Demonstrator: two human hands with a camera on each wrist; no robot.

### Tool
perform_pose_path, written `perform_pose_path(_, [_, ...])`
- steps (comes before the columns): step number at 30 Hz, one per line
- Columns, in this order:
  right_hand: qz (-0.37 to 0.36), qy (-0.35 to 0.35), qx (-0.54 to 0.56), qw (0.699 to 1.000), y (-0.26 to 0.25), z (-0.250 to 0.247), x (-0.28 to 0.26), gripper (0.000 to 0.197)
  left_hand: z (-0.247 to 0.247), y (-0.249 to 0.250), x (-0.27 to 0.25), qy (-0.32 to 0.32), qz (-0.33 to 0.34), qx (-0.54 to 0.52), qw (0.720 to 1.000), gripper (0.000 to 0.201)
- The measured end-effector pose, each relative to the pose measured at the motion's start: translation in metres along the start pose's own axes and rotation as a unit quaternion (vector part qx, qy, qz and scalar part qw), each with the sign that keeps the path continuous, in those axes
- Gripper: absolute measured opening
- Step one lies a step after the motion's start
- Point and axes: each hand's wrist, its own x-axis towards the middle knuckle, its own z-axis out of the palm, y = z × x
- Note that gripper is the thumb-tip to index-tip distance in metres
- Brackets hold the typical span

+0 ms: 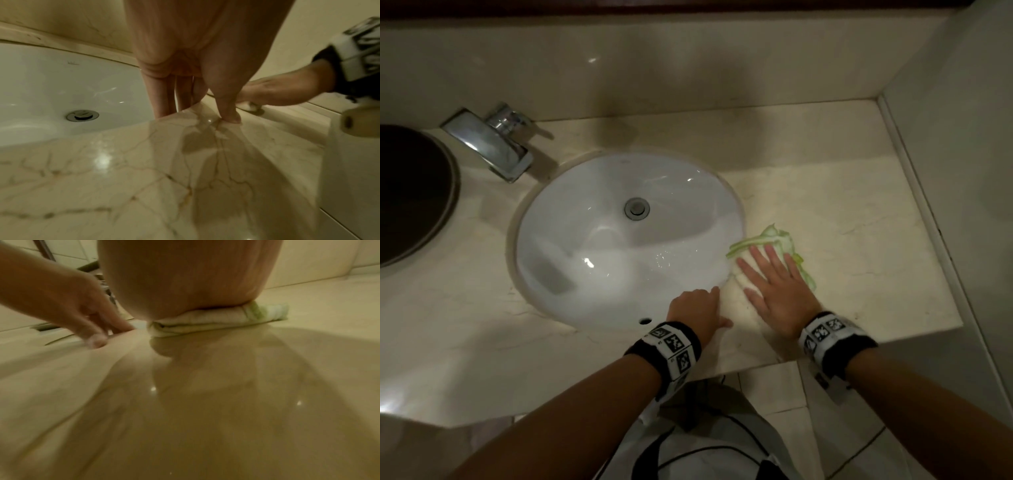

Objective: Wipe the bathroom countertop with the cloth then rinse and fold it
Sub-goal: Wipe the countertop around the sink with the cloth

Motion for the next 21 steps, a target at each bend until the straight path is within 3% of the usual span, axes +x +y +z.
perform_pose_path(5, [0.113, -0.014, 0.033, 0.993, 0.025, -0.022, 0.049, 0.059, -0.001, 0.001, 0.002, -0.007, 0.0, 0.0, 1.0, 0.061])
perform_pose_path(7, [0.126, -0.024, 0.044, 0.991, 0.021, -0.027, 0.053, 0.058, 0.0, 0.001, 0.004, -0.006, -0.001, 0.004, 1.0, 0.06])
perform_pose_path(15, [0.002, 0.022, 0.004, 1.0, -0.027, 0.01, -0.019, 0.06, -0.005, 0.003, 0.004, -0.001, 0.001, 0.032, 1.0, 0.056])
perform_pose_path(21, [-0.023, 0.004, 0.005, 1.0, -0.029, 0.015, -0.03, 0.061, -0.005, 0.005, 0.001, 0.009, -0.008, 0.016, 1.0, 0.051])
